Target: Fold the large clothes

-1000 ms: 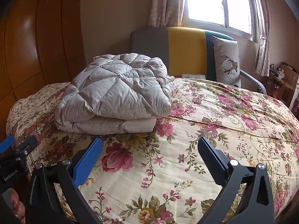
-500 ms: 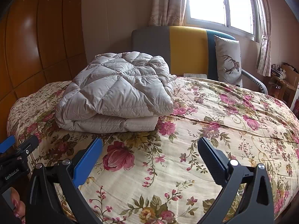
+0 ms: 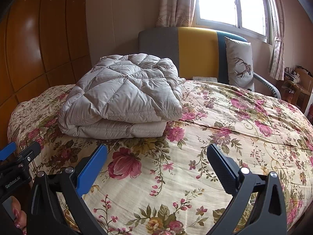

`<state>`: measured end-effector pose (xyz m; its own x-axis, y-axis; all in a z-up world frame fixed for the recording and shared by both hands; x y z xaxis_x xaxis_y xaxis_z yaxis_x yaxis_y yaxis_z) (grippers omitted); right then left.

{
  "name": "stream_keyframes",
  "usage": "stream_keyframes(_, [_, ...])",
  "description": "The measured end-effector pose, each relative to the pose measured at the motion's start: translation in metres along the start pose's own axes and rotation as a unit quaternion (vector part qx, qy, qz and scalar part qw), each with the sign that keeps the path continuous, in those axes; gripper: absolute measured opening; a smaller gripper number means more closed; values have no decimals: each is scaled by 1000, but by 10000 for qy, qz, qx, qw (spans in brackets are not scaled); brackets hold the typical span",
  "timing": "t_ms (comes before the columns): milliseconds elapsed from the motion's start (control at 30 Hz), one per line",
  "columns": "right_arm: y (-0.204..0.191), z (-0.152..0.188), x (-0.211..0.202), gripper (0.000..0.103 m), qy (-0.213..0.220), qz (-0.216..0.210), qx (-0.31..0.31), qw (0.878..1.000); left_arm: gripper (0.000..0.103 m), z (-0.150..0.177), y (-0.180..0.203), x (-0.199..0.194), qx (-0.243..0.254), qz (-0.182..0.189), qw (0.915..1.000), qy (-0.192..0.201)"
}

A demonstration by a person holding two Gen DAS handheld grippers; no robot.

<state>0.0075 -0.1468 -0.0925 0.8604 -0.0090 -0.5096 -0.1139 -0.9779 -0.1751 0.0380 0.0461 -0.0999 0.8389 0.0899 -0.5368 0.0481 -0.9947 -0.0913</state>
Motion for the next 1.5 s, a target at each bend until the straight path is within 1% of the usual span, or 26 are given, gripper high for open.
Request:
stream_keyframes(700, [0,2,2,101,-75,-62,16,10000,100,2,0,-2,44,6,10000,40])
stream_keyframes(1100, [1,4,5,101,-152,-100,24,9998,100,1,-3,-2,-39,-17,10000,20])
stream_keyframes(1300, [1,6,7,101,-184,-123,79,9997,100,2,0,-3,-5,-23,10000,35])
stream_keyframes(1500, [2,6,9,101,-224,-134,76,9996,100,5,4,-1,69,22,10000,-39])
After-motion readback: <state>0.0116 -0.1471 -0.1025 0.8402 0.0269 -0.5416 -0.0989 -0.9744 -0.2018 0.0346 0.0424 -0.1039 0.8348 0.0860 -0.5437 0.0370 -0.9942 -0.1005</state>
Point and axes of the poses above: each gripper's, at about its wrist camera, not at the fingertips, and x roughly the way its jaws point, y to its right, z to its underside, the point moved 5 cm from there along x, roughly the way its jaws point, and after that the axes turned 10 degrees about -z, right-handed, at the moved point
